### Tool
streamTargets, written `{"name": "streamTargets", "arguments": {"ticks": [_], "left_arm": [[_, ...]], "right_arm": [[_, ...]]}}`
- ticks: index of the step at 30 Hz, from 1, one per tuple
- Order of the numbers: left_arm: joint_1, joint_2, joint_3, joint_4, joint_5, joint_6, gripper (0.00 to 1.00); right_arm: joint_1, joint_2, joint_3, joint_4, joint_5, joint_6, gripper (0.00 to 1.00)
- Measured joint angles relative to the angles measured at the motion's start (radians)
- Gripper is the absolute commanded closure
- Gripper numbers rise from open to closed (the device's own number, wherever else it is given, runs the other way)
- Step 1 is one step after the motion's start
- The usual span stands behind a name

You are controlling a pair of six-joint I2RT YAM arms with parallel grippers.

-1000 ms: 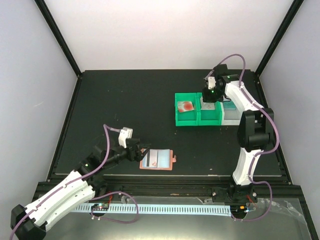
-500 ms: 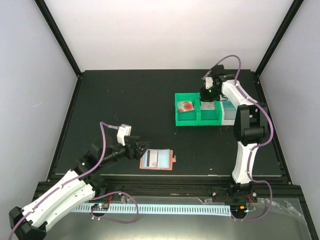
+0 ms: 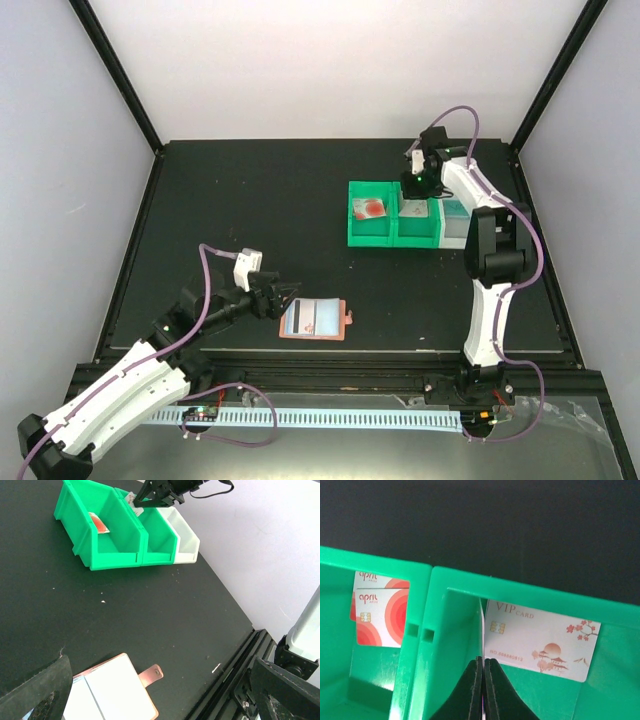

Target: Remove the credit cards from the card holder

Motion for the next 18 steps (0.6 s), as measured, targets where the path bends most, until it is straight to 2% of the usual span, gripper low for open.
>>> {"name": "streamTargets", "arguments": {"ticks": [3,18], "left_arm": [[0.000,0.004,0.000,0.000,0.005,-0.008,0.01],[0.000,-0.009,0.001,-0.004,0.006,-0.044,0.02]], "right_arm": [[0.000,0.010,0.010,0.010,0.015,0.000,0.94],[0.000,0.011,0.010,0.042,0.091,0.027,0.77]]}}
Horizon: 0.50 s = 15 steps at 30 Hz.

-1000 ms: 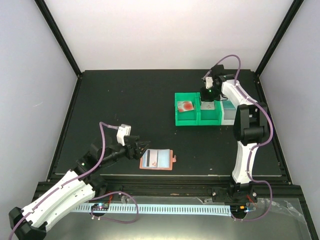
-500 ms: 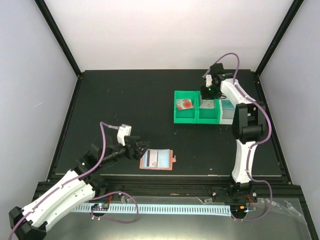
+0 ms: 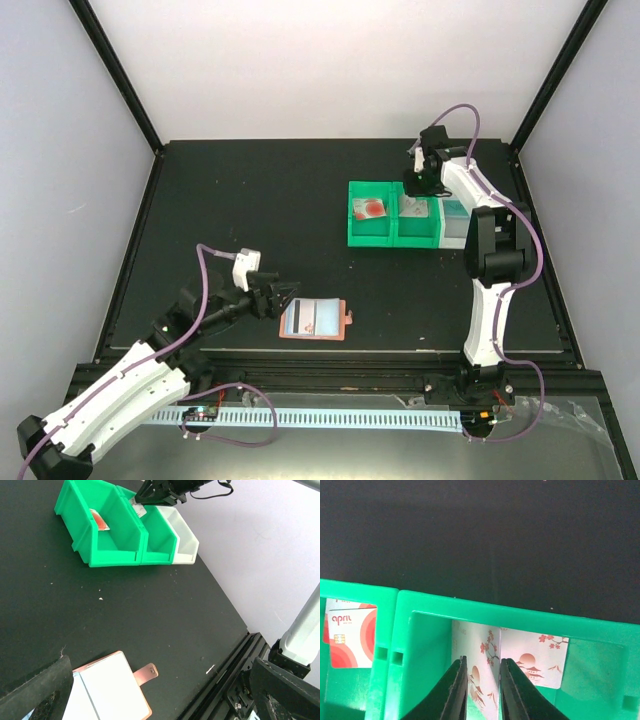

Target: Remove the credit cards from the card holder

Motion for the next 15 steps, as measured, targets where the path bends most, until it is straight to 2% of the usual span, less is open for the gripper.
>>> {"name": "streamTargets", "arguments": {"ticks": [8,15], "left_arm": [[0.000,0.037,0.035,-0.063,-0.051,-0.023,0.03],[0.000,0.146,0.129,-0.154,-0.063,0.003,0.07]], "right_arm": [[0.000,-0.027,0.008,-0.024,0.033,0.051,0.68],[0.000,-0.098,0.047,-0.077,0.046,0.164,0.65]]}}
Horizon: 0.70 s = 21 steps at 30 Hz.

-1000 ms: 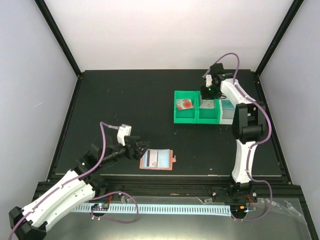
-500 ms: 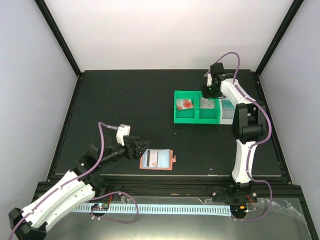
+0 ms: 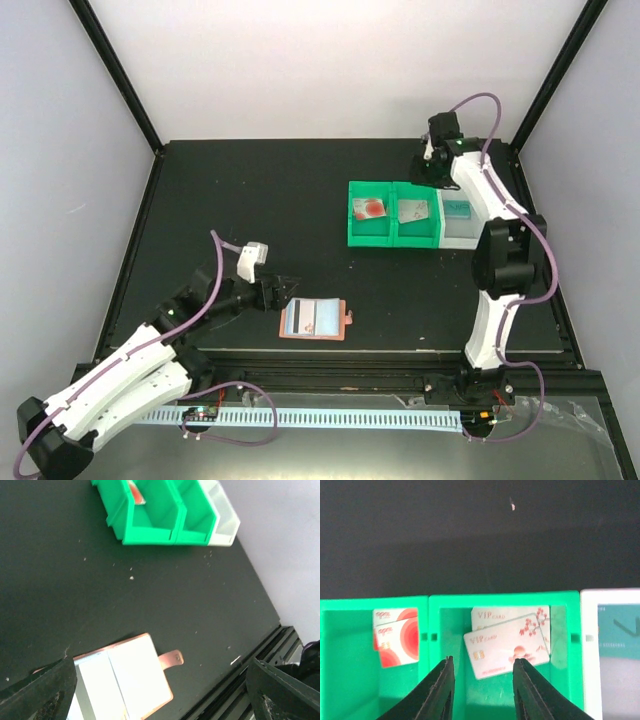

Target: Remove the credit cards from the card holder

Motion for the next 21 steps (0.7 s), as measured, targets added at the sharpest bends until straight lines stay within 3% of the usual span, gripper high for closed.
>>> {"name": "streamTargets", "arguments": {"ticks": [9,17,21], "left_arm": [[0.000,0.079,0.003,-0.079,0.053,0.032,0.11],[0.000,0.085,-0.033,-0.098,0.021,0.048,0.14],[0.002,0.086,-0.082,-0.093,0.000,0.033,0.14]], "right_arm": [[0.039,-0.265,-0.198,0.000,-0.076,0.097,0.65],[0.183,-0.512,-0.487,0.070,-0.161,0.141,0.65],[0.315,-0.581,-0.566,0.098,-0.174,0.165,0.66]]}}
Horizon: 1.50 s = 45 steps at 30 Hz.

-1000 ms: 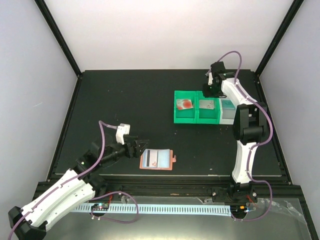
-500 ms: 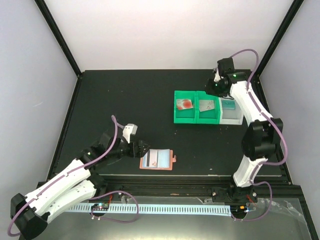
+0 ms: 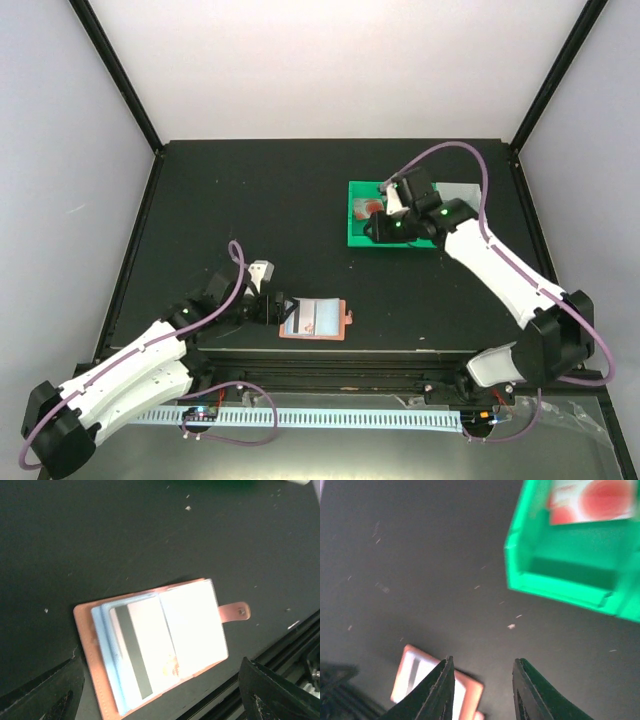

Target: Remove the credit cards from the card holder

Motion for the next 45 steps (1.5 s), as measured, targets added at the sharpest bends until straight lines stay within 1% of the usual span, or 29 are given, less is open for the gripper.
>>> {"name": "streamTargets", "arguments": {"ticks": [6,8,9,11,15,17,19,23,25,28,31,34,36,38,39,42,44,45], "left_arm": [[0.003,0.013,-0.080,0.035,0.021,-0.032,0.16],[0.005,0.023,-0.091,0.049,0.030,-0.036,0.18],[0.005,0.028,-0.095,0.059,0.036,-0.038,0.21],[0.005,0.039,-0.103,0.088,0.047,-0.044,0.28],[0.007,0.075,-0.150,0.174,0.068,-0.068,0.29],[0.007,0.092,-0.175,0.213,0.076,-0.076,0.32],[0.007,0.102,-0.201,0.249,0.079,-0.082,0.35],[0.007,0.122,-0.241,0.309,0.078,-0.093,0.39],[0.007,0.130,-0.256,0.351,0.079,-0.104,0.44],[0.007,0.130,-0.297,0.419,0.082,-0.134,0.57],[0.007,0.123,-0.344,0.471,0.086,-0.161,0.65],[0.007,0.091,-0.370,0.496,0.092,-0.184,0.75],[0.007,0.058,-0.385,0.505,0.105,-0.198,0.79],[0.007,0.022,-0.396,0.511,0.118,-0.211,0.79],[0.007,0.005,-0.401,0.515,0.127,-0.218,0.78],[0.007,-0.040,-0.406,0.513,0.143,-0.229,0.67],[0.007,-0.058,-0.405,0.493,0.137,-0.232,0.63],[0.007,-0.070,-0.405,0.475,0.130,-0.232,0.63]], "right_arm": [[0.174,-0.119,-0.148,0.102,-0.013,0.076,0.66],[0.220,-0.144,-0.194,0.128,-0.011,0.104,0.66],[0.255,-0.151,-0.217,0.146,-0.009,0.121,0.66],[0.312,-0.150,-0.249,0.177,-0.010,0.144,0.66],[0.412,-0.133,-0.316,0.243,-0.010,0.188,0.66],[0.458,-0.119,-0.344,0.275,-0.005,0.206,0.67],[0.488,-0.108,-0.365,0.302,0.000,0.222,0.68],[0.534,-0.095,-0.424,0.385,0.009,0.261,0.70],[0.550,-0.095,-0.465,0.435,0.022,0.283,0.70],[0.569,-0.094,-0.526,0.505,0.044,0.311,0.71],[0.578,-0.095,-0.579,0.568,0.053,0.330,0.71],[0.580,-0.100,-0.623,0.620,0.058,0.341,0.71],[0.581,-0.100,-0.634,0.647,0.065,0.345,0.71],[0.581,-0.091,-0.632,0.668,0.070,0.345,0.72],[0.581,-0.080,-0.628,0.678,0.072,0.345,0.72],[0.581,-0.028,-0.612,0.710,0.076,0.345,0.74],[0.583,0.000,-0.612,0.731,0.075,0.349,0.74],[0.583,0.013,-0.612,0.743,0.075,0.354,0.75]]}}
